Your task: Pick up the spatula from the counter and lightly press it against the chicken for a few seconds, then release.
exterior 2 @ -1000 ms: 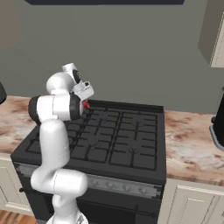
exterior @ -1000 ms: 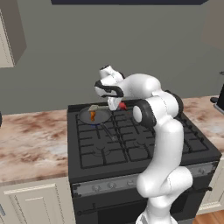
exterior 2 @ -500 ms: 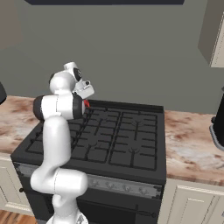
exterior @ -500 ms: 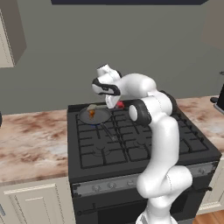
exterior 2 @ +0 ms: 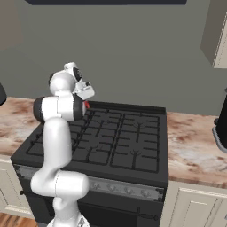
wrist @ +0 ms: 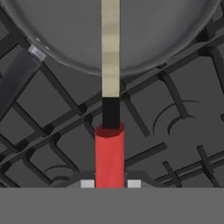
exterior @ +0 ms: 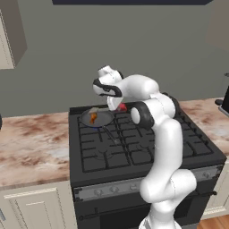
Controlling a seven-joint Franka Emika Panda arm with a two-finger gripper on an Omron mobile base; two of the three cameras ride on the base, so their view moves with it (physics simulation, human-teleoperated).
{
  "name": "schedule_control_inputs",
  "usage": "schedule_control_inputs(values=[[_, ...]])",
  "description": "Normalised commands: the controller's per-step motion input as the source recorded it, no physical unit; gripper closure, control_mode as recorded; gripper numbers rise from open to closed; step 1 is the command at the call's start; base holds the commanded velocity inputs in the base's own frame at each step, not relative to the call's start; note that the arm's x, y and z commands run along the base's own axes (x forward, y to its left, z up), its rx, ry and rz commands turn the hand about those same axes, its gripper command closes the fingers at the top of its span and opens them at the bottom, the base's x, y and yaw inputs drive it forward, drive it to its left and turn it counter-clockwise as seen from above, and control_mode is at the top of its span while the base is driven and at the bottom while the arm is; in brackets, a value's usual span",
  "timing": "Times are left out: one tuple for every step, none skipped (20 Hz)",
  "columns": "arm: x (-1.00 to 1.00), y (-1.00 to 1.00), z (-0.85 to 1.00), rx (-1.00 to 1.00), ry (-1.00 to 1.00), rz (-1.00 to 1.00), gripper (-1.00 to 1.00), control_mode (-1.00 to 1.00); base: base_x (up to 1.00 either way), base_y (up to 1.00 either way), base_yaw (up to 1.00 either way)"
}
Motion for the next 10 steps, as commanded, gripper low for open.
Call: schedule_control_inputs(values=[[-0.31, 0.0, -0.07, 0.0, 0.04, 0.0, 1.0, -1.0, 0.0, 0.0, 0.0], [-0.31, 0.0, -0.09, 0.0, 0.04, 0.0, 1.0, -1.0, 0.0, 0.0, 0.0], [-0.29, 0.0, -0.1, 0.0, 0.04, 0.0, 1.0, -1.0, 0.0, 0.0, 0.0], [-0.27, 0.0, -0.1, 0.0, 0.05, 0.0, 1.0, -1.0, 0.0, 0.0, 0.0], [-0.28, 0.0, -0.1, 0.0, 0.04, 0.0, 1.0, -1.0, 0.0, 0.0, 0.0], [-0.31, 0.0, -0.1, 0.0, 0.04, 0.0, 1.0, -1.0, 0.0, 0.0, 0.0], [-0.28, 0.0, -0.1, 0.0, 0.03, 0.0, 1.0, -1.0, 0.0, 0.0, 0.0], [-0.24, 0.0, -0.1, 0.0, 0.03, 0.0, 1.0, -1.0, 0.0, 0.0, 0.0], [-0.23, 0.0, -0.09, 0.0, 0.03, 0.0, 1.0, -1.0, 0.0, 0.0, 0.0], [-0.21, 0.0, -0.11, 0.0, 0.03, 0.0, 1.0, -1.0, 0.0, 0.0, 0.0]])
